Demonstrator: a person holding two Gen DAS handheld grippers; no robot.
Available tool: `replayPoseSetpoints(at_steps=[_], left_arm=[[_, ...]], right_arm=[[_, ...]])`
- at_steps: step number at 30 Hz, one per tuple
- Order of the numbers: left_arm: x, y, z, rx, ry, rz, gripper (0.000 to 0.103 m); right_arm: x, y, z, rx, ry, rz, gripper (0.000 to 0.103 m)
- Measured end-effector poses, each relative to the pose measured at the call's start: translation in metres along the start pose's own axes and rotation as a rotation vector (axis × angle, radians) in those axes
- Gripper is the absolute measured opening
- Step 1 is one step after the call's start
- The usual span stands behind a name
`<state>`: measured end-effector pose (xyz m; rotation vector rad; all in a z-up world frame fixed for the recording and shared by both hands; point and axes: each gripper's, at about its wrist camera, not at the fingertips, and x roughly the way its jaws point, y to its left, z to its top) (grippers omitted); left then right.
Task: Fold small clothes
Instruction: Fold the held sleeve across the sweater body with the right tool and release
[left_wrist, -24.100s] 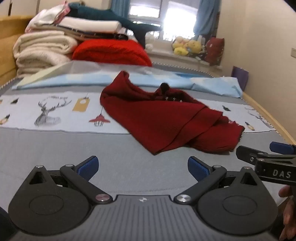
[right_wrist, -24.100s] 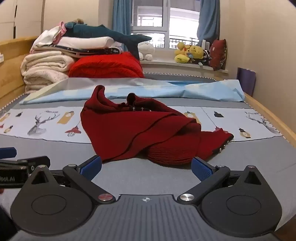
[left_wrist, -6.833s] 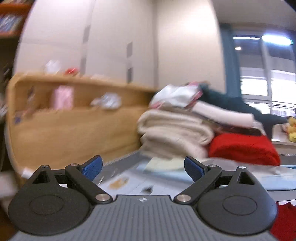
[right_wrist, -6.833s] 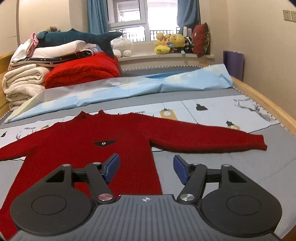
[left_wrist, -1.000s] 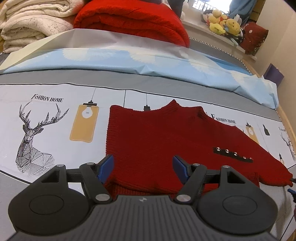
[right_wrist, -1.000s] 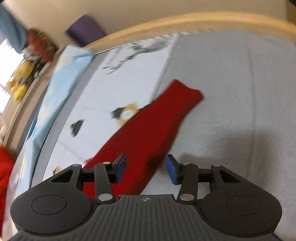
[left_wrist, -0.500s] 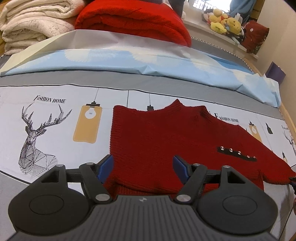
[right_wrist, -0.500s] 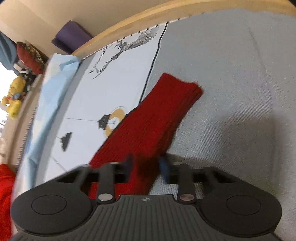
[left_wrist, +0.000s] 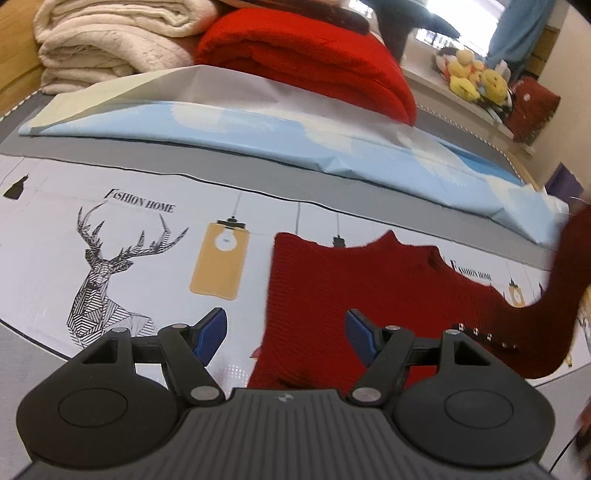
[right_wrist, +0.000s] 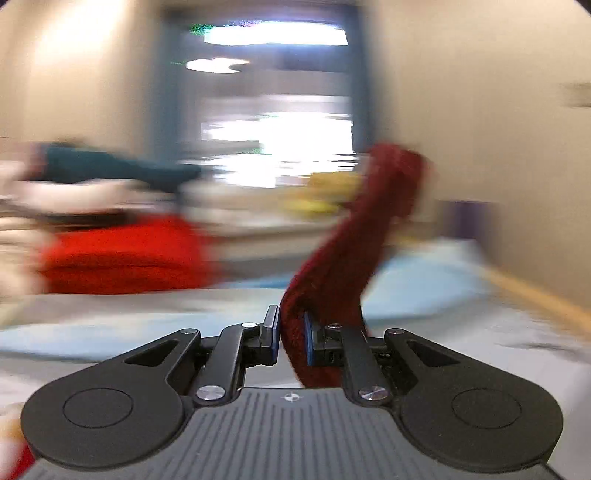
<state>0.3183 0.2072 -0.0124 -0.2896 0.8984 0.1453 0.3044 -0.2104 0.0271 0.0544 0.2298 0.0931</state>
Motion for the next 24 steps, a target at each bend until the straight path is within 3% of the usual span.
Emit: replayPoseSetpoints(at_steps=[1, 3, 4, 6, 8, 11, 13, 17, 19, 21, 24], left_arm=[[0.0, 0.002, 0.001, -0.012, 0.001, 0.0, 0.076], [0.0, 0.006, 0.003, -0.033, 0.006, -0.005, 0.076], [0.0, 0.008, 0.003, -0.04, 0.008, -0.009, 0.076], [0.0, 0.009, 0.004, -0.046, 0.012, -0.014, 0.076], [0.0, 0.009, 0.004, -0.048, 0.012, -0.02, 0.076], [0.004, 0.009, 0.003, -0.063, 0.019, -0.039, 0.075], [0.007, 0.009, 0.002, -0.075, 0.027, -0.046, 0.068], [0.012, 0.002, -0.005, -0.065, 0.04, -0.042, 0.062], [0.013, -0.003, -0.006, -0.045, 0.037, -0.039, 0.062], [0.013, -0.007, -0.009, -0.029, 0.037, -0.036, 0.062], [0.013, -0.011, -0.013, -0.015, 0.044, -0.026, 0.062]], right_arm=[[-0.001, 0.029, -0.007, 0.017, 0.026, 0.129, 0.016], [0.007, 0.07, -0.026, 0.066, 0.174, 0.337, 0.019], [0.013, 0.085, -0.038, 0.111, 0.278, 0.401, 0.024], [0.024, 0.099, -0.061, 0.202, 0.487, 0.44, 0.028], [0.026, 0.098, -0.07, 0.237, 0.616, 0.407, 0.028], [0.022, 0.073, -0.062, 0.244, 0.723, 0.254, 0.033], [0.014, 0.038, -0.054, 0.314, 0.719, 0.135, 0.044], [-0.002, -0.032, -0.061, 0.475, 0.627, -0.021, 0.044], [0.004, -0.056, -0.077, 0.544, 0.636, -0.152, 0.045], [0.018, -0.075, -0.09, 0.629, 0.648, -0.143, 0.045], [0.031, -0.088, -0.103, 0.627, 0.663, -0.147, 0.044]])
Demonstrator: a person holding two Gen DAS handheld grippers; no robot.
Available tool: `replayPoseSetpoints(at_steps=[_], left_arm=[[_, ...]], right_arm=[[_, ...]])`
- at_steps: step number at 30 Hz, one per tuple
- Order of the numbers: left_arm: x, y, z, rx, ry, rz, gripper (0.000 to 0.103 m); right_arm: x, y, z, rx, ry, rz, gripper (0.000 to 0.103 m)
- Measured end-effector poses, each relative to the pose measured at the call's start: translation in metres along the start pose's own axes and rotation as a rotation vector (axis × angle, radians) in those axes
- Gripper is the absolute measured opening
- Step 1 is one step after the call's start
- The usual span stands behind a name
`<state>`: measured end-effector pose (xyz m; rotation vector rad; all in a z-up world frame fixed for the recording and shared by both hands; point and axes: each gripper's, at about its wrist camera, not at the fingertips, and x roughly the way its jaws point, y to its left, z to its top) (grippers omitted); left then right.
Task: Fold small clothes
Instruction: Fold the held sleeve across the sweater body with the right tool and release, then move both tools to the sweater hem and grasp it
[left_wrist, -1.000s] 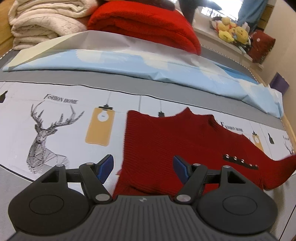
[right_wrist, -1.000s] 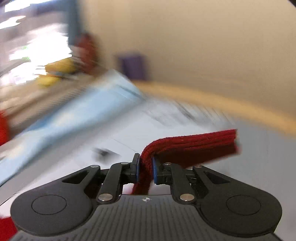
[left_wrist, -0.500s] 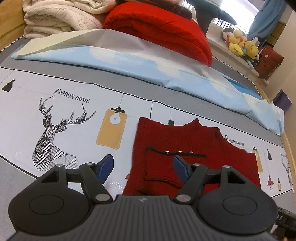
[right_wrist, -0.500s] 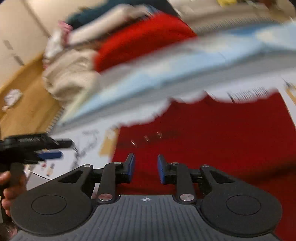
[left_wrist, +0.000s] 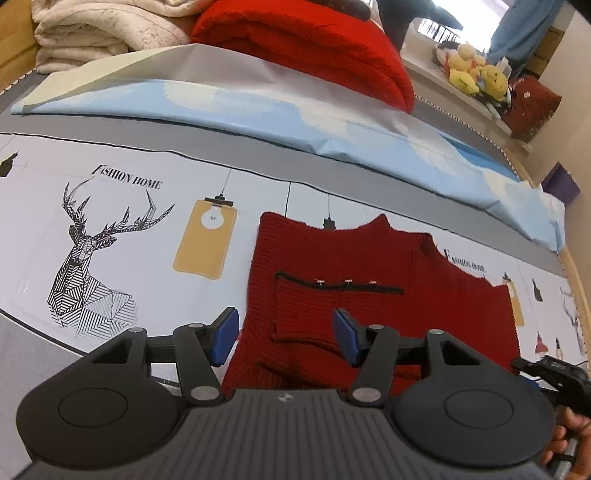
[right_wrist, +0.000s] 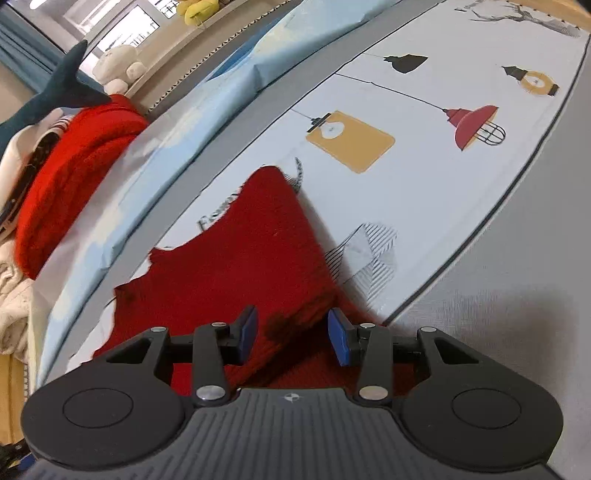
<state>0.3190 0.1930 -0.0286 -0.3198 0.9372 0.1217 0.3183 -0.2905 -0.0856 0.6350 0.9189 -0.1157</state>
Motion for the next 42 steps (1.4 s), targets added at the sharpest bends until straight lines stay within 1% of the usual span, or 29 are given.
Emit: replayPoseSetpoints(at_steps=[1, 3, 4, 8, 11, 13, 15, 17, 19, 22, 24, 26, 29, 32, 34, 36, 38, 39, 42], left_arm=[[0.0, -0.001, -0.001, 0.006, 0.001, 0.003, 0.062], [-0.001, -0.001, -0.003, 0.016, 0.002, 0.012, 0.062], [-0.001, 0.0, -0.004, 0.018, 0.003, 0.013, 0.062], [-0.007, -0.002, -0.006, 0.043, 0.0, 0.007, 0.062], [-0.011, -0.002, -0.008, 0.053, -0.007, 0.01, 0.062], [-0.013, -0.001, -0.008, 0.054, -0.007, 0.011, 0.062], [-0.016, 0.0, -0.01, 0.062, -0.01, 0.016, 0.062], [-0.018, 0.001, -0.013, 0.073, -0.011, 0.027, 0.062], [-0.019, 0.005, -0.018, 0.075, -0.005, 0.045, 0.062], [-0.02, 0.01, -0.03, 0.076, 0.012, 0.082, 0.062], [-0.028, 0.011, -0.038, 0.095, 0.001, 0.098, 0.062], [-0.041, 0.012, -0.047, 0.108, -0.008, 0.089, 0.062], [-0.072, 0.015, -0.054, 0.085, 0.0, 0.028, 0.061], [-0.122, 0.019, -0.061, 0.017, -0.039, -0.09, 0.061], [-0.152, 0.02, -0.075, 0.016, -0.062, -0.147, 0.061], [-0.175, 0.023, -0.094, 0.022, -0.071, -0.149, 0.058], [-0.194, 0.03, -0.121, 0.021, -0.064, -0.14, 0.058], [-0.201, 0.035, -0.136, 0.008, -0.053, -0.132, 0.057], [-0.208, 0.046, -0.18, -0.01, -0.008, -0.102, 0.051]], right_arm=[[0.007, 0.001, -0.001, -0.006, 0.008, -0.011, 0.042], [0.02, -0.002, -0.005, -0.034, 0.038, -0.065, 0.04], [0.025, -0.002, -0.007, -0.048, 0.03, -0.072, 0.039], [0.01, 0.008, -0.01, -0.081, 0.01, -0.085, 0.04], [0.001, 0.007, -0.008, -0.095, -0.022, -0.084, 0.041], [-0.001, 0.004, -0.01, -0.116, -0.02, -0.112, 0.041], [-0.003, -0.003, -0.01, -0.095, -0.006, -0.142, 0.041], [-0.008, -0.007, -0.011, -0.079, -0.002, -0.142, 0.041], [-0.02, -0.001, -0.012, -0.108, -0.017, -0.135, 0.041], [-0.046, 0.016, -0.014, -0.198, -0.047, -0.102, 0.042], [-0.07, 0.025, -0.015, -0.23, -0.067, -0.077, 0.042], [-0.099, 0.031, -0.017, -0.251, -0.093, -0.036, 0.042], [-0.149, 0.031, -0.026, -0.321, -0.142, 0.009, 0.044], [-0.199, 0.015, -0.041, -0.39, -0.184, 0.04, 0.044], [-0.225, -0.005, -0.052, -0.396, -0.201, 0.044, 0.044], [-0.244, -0.029, -0.065, -0.376, -0.203, 0.036, 0.044], [-0.252, -0.051, -0.077, -0.343, -0.196, 0.035, 0.044], [-0.254, -0.062, -0.084, -0.32, -0.187, 0.037, 0.044], [-0.251, -0.091, -0.107, -0.265, -0.155, 0.039, 0.044]])
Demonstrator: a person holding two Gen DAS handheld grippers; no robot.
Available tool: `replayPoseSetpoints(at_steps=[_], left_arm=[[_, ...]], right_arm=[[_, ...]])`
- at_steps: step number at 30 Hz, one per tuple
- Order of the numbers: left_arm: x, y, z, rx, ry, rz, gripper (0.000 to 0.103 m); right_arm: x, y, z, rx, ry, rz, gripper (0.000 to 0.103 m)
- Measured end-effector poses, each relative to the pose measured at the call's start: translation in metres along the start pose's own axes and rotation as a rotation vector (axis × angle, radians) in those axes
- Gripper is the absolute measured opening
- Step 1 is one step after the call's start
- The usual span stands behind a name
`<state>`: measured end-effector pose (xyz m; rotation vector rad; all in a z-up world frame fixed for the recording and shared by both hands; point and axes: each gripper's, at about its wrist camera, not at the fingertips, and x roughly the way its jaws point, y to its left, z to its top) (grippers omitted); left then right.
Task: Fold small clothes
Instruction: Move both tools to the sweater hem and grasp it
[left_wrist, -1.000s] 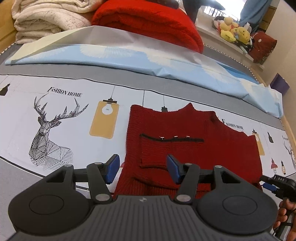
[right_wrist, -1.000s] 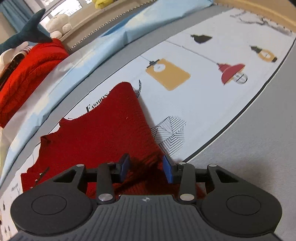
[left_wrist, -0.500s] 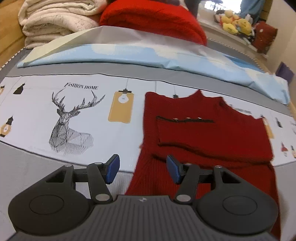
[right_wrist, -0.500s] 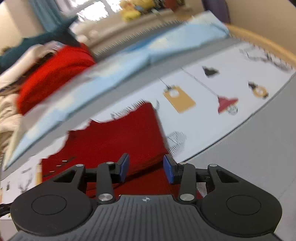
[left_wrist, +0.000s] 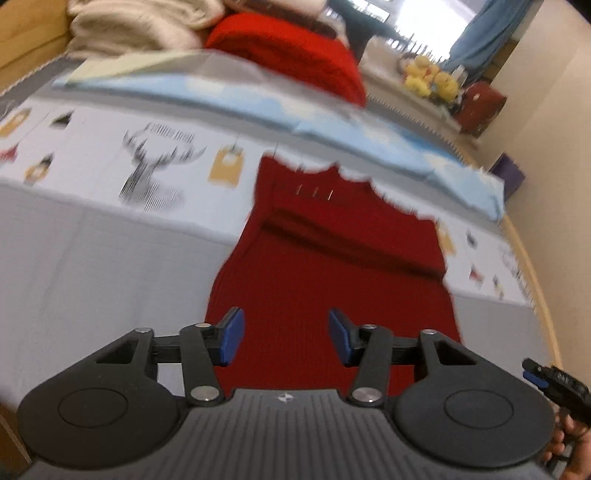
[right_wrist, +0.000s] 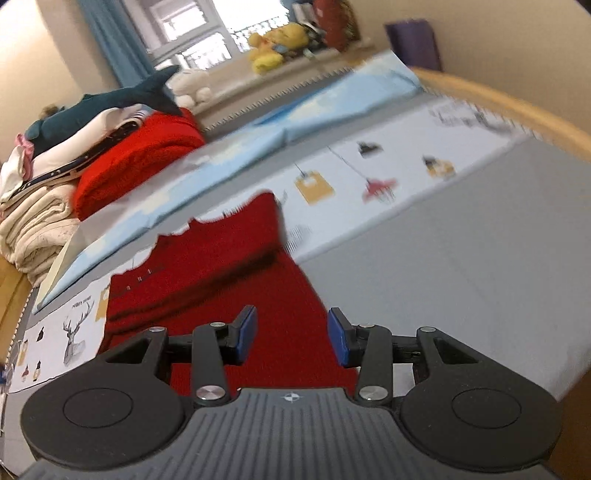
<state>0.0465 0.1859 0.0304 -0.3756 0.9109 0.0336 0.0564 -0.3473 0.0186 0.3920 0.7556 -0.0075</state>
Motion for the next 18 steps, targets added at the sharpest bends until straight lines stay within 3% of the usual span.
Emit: replayPoseSetpoints(at_steps=[4, 9, 16, 18], left_arm=[[0.011, 0.01, -0.048, 0.019, 0.068, 0.049, 0.05], [0.051, 0.039, -0.091, 0.0, 0.132, 0.096, 0.05], [0.09, 0.085, -0.099, -0.124, 0.192, 0.136, 0.05], [0.099, 0.086, -0.1, -0.107, 0.217, 0.13, 0.05]], right_arm=[[0.015, -0.022, -0.038, 0.022, 0.093, -0.037, 0.044], [0.034, -0.032, -0.056, 0.047, 0.191, -0.072, 0.044], [0.061, -0.034, -0.075, -0.003, 0.277, -0.164, 0.044], [0.066, -0.034, -0.079, -0.037, 0.291, -0.198, 0.044]])
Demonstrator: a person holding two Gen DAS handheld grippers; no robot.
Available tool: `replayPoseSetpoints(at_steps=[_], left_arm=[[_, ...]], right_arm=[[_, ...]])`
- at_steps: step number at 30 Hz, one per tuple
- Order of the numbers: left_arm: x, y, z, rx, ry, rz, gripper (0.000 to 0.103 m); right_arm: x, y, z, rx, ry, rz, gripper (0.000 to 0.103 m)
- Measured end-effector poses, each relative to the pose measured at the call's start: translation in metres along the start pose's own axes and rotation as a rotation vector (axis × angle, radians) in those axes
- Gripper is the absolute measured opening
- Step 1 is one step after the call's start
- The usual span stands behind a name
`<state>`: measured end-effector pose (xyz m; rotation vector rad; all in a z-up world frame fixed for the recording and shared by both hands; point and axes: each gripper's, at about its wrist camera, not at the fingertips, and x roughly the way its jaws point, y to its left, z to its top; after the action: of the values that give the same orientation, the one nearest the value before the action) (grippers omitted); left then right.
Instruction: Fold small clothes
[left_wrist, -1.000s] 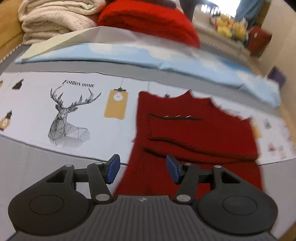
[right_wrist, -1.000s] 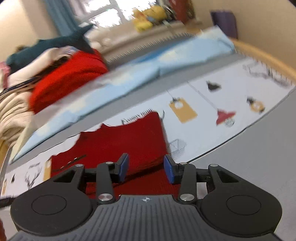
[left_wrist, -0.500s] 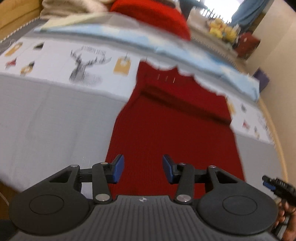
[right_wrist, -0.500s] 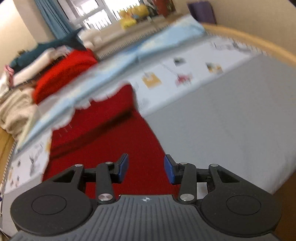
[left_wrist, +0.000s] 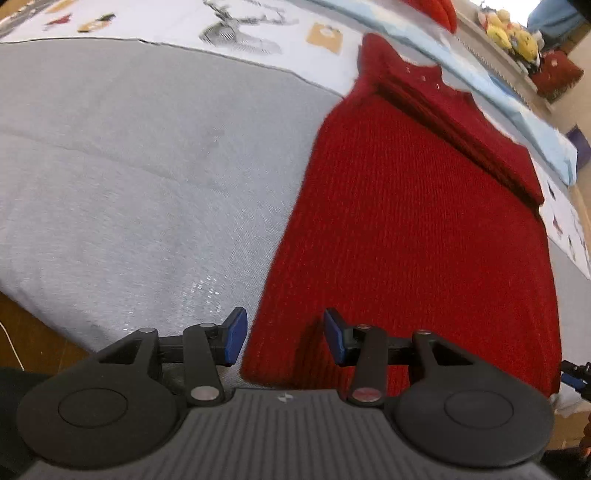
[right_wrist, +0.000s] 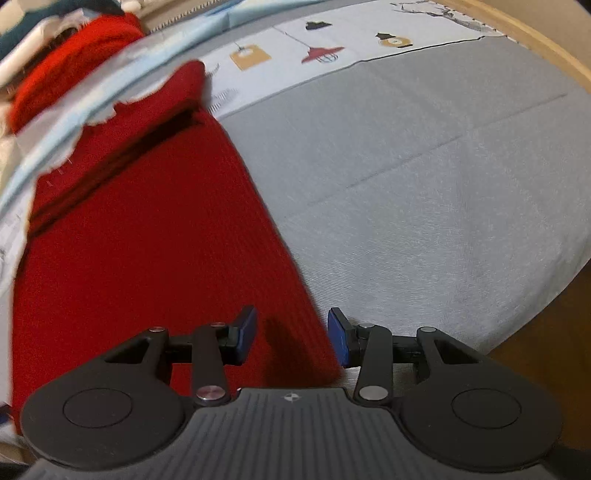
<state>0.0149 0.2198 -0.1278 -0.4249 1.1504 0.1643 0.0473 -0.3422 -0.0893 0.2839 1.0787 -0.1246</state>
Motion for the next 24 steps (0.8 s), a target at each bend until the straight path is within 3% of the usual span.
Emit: replayPoseSetpoints(at_steps=[5, 16, 17, 20, 21, 24], left_arm=[[0.01, -0.008, -0.001, 0.083, 0.003, 0.037, 0.05], [0.015, -0.019, -0.003, 0.171, -0.026, 0.051, 0.048], [0.015, -0.021, -0.005, 0.179, -0.029, 0.052, 0.046], [0.011, -0.024, -0.011, 0.199, -0.038, 0.042, 0.025], [0.008, -0.025, -0.012, 0.214, -0.051, 0.057, 0.011], [-0.004, -0.028, -0.014, 0.23, -0.087, 0.055, 0.01]], right_arm=[[0.017, -0.007, -0.004, -0.007, 0.053, -0.041, 0.044], [0.022, 0.019, -0.009, -0.093, 0.057, -0.041, 0.044], [0.023, 0.02, -0.008, -0.1, 0.056, -0.042, 0.042], [0.021, 0.02, -0.008, -0.106, 0.054, -0.018, 0.024], [0.02, 0.019, -0.008, -0.105, 0.052, -0.004, 0.021], [0.012, 0.014, -0.007, -0.099, 0.0, -0.007, 0.007]])
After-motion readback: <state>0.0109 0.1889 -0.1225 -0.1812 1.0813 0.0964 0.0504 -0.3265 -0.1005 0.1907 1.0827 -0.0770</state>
